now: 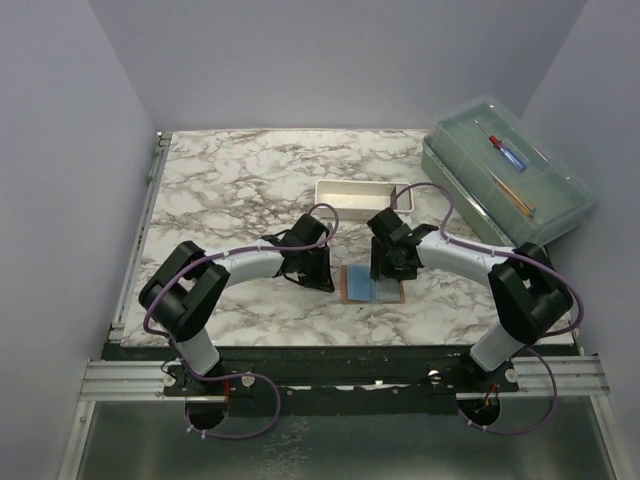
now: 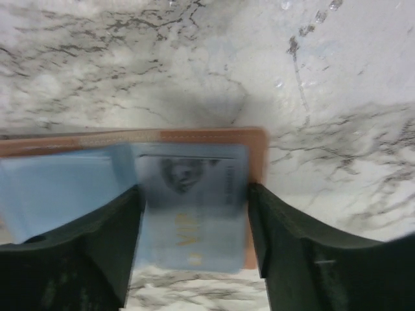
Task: Put the credit cards into the card holder
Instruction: Close the card holder at the center of the board.
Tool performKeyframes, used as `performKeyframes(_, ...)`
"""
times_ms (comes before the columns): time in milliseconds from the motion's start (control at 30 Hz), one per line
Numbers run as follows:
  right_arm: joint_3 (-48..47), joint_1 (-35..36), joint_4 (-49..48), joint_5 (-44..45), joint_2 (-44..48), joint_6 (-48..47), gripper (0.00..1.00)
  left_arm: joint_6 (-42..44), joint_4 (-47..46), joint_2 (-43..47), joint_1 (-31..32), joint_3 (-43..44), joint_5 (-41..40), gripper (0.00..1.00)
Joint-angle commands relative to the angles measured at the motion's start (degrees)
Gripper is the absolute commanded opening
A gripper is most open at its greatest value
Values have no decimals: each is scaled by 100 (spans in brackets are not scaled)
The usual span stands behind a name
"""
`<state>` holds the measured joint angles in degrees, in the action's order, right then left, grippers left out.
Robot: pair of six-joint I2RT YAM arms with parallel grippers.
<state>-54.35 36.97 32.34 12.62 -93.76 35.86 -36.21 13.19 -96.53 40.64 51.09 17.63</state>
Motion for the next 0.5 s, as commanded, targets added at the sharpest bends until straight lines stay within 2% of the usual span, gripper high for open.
performKeyframes(0, 273, 19, -284, -117, 213, 184, 59, 9, 45, 155, 33, -117, -22, 0)
performKeyframes(33, 276, 21, -323, -154, 238, 178, 55, 8, 44, 148, 38, -125, -18, 0)
performKeyframes(133, 272, 21, -338, -168, 293, 161, 55, -9, 40, 157, 39, -126, -5, 0)
performKeyframes(167, 267, 18, -311, -165, 330, 159, 58, -9, 42, 167, 38, -126, -5, 0)
performKeyframes(233, 278, 21, -202, -157, 449, 195, 76, -9, 43, 187, 34, -133, -13, 0)
performKeyframes(300, 393, 13, -159, -211, 641, 246, 89, -18, 43, 200, 32, -139, -7, 0)
performKeyframes(467, 974, -91, -681, -910, 1266, 340, 98, -20, 39, 181, 35, -156, 15, 0)
